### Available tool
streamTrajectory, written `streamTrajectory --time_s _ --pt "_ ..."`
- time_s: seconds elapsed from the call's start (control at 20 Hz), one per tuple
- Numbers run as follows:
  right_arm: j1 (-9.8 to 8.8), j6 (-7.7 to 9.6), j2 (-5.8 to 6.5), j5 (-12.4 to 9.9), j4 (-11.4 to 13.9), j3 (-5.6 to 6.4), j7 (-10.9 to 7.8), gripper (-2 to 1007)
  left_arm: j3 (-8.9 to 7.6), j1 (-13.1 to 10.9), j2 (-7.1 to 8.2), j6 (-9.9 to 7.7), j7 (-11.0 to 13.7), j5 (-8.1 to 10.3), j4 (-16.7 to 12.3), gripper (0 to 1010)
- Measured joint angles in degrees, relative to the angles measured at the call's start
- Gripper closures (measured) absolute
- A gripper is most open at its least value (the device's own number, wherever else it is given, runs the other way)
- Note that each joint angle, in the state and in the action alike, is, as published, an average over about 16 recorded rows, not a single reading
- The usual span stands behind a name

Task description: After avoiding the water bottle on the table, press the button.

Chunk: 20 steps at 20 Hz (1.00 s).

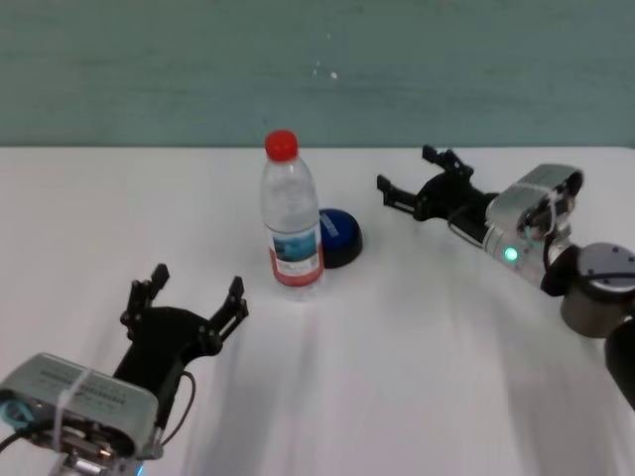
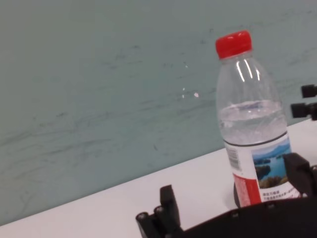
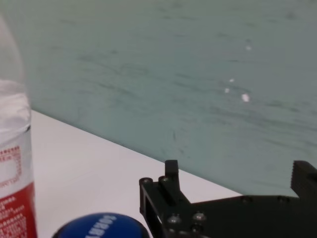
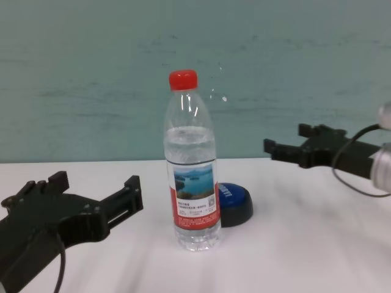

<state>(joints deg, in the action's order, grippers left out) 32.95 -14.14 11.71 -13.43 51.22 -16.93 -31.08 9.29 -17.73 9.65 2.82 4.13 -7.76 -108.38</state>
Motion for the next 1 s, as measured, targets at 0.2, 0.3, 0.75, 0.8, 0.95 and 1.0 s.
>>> streamTrajectory --time_s 0.2,0.3,0.75,0.8,0.95,1.0 --pt "-3.66 3.31 2.76 -1.39 6.52 0.88 0.90 1 0.00 0.00 0.00 0.00 0.00 0.00 0.00 10" --pt "-5.66 4.99 4.06 -2.13 10.00 1.34 1.51 1 0.00 0.00 0.00 0.00 0.00 0.00 0.00 10" --pt "-14.89 10.52 7.16 -3.53 24.77 2.63 7.21 1 0.00 0.00 0.00 0.00 0.00 0.00 0.00 10" --pt "-15.84 10.88 7.12 -3.34 26.15 2.64 8.13 1 0.00 0.00 0.00 0.00 0.00 0.00 0.00 10" --pt "-18.50 11.76 6.65 -2.44 29.72 2.52 10.93 1 0.00 0.00 0.00 0.00 0.00 0.00 0.00 10" --pt "-19.30 11.97 6.39 -2.03 30.72 2.43 11.85 1 0.00 0.00 0.00 0.00 0.00 0.00 0.00 10"
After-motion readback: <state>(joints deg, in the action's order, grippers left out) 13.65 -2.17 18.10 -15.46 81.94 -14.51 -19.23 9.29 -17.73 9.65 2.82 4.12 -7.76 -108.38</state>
